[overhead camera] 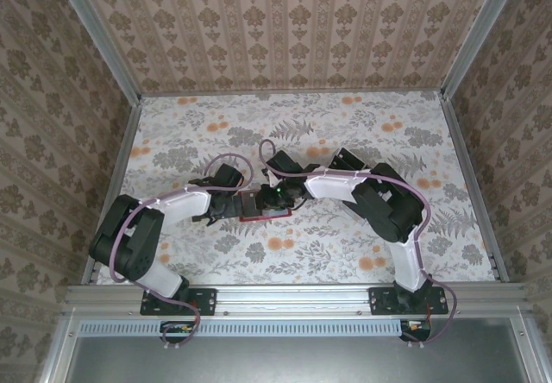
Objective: Put the credit cards into the card holder
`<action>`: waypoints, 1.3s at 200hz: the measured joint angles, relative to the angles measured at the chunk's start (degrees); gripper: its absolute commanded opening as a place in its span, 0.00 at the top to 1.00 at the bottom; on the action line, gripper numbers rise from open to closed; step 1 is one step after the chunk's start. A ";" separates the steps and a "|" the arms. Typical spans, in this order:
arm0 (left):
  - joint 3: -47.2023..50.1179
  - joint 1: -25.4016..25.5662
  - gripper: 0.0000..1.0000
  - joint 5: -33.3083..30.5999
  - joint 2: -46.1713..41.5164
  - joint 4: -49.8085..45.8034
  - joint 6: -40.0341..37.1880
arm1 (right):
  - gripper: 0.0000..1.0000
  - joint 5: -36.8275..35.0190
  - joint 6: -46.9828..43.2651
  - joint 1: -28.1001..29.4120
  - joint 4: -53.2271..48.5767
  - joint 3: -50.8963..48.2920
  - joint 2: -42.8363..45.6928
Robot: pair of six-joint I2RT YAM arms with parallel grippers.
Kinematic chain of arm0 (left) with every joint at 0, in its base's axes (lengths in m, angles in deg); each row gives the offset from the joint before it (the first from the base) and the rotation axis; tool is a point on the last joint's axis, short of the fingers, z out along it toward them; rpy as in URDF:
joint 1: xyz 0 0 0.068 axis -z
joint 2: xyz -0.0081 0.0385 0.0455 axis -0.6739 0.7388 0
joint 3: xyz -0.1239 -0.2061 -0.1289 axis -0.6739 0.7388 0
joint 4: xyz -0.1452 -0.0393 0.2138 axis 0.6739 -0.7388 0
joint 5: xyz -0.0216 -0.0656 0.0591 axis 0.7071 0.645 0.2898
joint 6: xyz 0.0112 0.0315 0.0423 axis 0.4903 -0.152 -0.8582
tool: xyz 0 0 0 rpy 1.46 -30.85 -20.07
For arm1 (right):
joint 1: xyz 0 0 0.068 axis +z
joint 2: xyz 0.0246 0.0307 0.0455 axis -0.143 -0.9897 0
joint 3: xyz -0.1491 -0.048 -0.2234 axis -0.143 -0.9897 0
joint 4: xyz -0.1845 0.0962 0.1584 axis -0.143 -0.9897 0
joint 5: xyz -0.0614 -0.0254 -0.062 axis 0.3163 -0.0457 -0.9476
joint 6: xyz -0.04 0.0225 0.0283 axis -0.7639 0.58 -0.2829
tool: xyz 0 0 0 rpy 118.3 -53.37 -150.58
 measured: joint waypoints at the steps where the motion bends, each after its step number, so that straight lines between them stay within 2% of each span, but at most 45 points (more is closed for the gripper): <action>1: 0.00 0.00 0.00 0.04 -0.04 0.00 0.00 | 0.66 0.00 0.02 0.00 -0.02 0.00 0.09; 31: 0.00 -0.46 0.00 3.32 -2.78 0.81 -0.90 | 0.55 -0.20 -1.73 -0.42 -1.95 0.46 4.55; 88: -0.02 -4.87 0.00 5.42 -9.86 0.57 -3.80 | 0.46 -4.46 -8.63 -2.86 -8.70 3.45 6.73; 133: -0.52 -4.92 0.00 8.66 -11.91 0.85 -5.01 | 0.45 -8.31 -13.55 -3.74 -13.11 6.23 4.85; 185: -2.01 -2.16 0.00 10.45 -8.85 1.84 -4.74 | 0.45 -10.67 -16.24 -3.74 -15.43 6.82 1.01; 260: -2.54 1.53 0.00 10.58 -6.67 4.09 -3.39 | 0.45 -10.27 -15.96 -3.85 -14.73 7.34 -1.49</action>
